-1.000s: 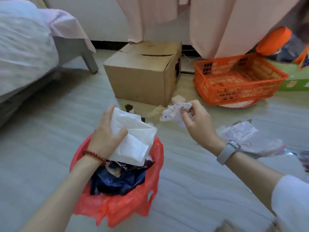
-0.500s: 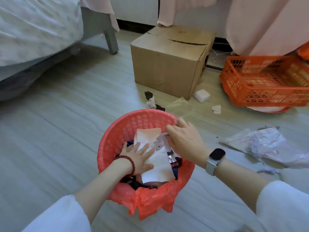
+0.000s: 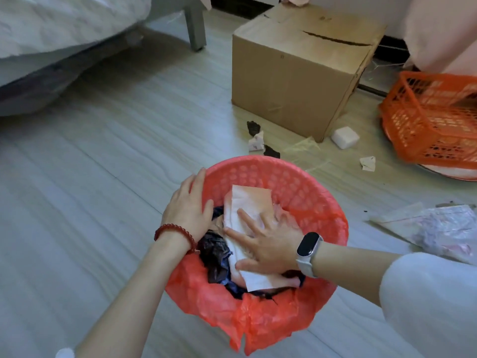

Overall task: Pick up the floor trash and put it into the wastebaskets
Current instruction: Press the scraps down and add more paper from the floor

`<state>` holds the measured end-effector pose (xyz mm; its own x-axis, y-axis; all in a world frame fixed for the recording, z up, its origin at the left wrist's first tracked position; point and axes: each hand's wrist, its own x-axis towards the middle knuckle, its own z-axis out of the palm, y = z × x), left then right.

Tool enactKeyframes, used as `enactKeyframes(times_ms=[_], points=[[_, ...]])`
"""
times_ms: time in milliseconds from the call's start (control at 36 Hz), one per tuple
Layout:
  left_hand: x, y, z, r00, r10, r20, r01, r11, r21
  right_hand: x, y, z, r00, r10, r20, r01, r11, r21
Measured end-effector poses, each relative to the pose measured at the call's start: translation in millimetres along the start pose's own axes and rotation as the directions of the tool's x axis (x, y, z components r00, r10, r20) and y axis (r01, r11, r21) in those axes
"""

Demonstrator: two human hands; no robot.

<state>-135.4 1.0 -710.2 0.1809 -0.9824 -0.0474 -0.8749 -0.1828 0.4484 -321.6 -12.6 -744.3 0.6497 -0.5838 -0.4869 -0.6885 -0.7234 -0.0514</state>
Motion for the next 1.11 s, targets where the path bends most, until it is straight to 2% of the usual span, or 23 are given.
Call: enactKeyframes(times_ms=[83,139,278,361,472,583,722,833,889,972,1111], points=[[0,2,1,0.999,0.014,-0.047,-0.014,1.000,-0.015,19,-6,19,0.998,0.002,0.058,0.000,1.000,-0.031],[-1,2,2,0.998,0.012,-0.054,-0.013,1.000,-0.012,29,-7,31,0.993,0.029,0.111,-0.030,1.000,0.009],[-3,4,0,0.999,-0.004,-0.033,0.005,1.000,0.026,32,-7,33,0.994,0.035,0.103,-0.035,0.999,-0.002],[-2,6,-1,0.999,-0.025,-0.024,0.026,0.999,0.045,25,-1,14,0.991,-0.002,0.133,-0.011,0.996,0.090],[0,16,-5,0.994,-0.055,-0.092,0.061,0.996,0.068,-4,14,-17,0.999,-0.034,-0.012,0.035,0.972,0.231],[4,50,-8,0.987,-0.023,-0.159,0.019,0.999,-0.028,-43,32,-40,0.972,0.024,-0.232,0.050,0.950,0.307],[9,113,-6,0.964,0.125,-0.235,-0.169,0.969,-0.180,-96,60,-65,0.835,0.127,-0.535,0.136,0.896,0.424],[8,186,12,0.941,0.277,-0.196,-0.322,0.911,-0.257,-151,107,-59,0.710,0.354,-0.609,0.080,0.818,0.570],[3,228,29,0.918,0.363,-0.159,-0.394,0.878,-0.271,-179,134,-44,0.654,0.476,-0.588,0.026,0.763,0.646],[-11,288,68,0.871,0.489,-0.054,-0.486,0.837,-0.251,-226,170,-6,0.609,0.637,-0.472,-0.060,0.631,0.774],[-49,365,148,0.744,0.606,0.281,-0.584,0.794,-0.168,-304,212,93,0.538,0.816,-0.212,-0.239,0.389,0.890]])
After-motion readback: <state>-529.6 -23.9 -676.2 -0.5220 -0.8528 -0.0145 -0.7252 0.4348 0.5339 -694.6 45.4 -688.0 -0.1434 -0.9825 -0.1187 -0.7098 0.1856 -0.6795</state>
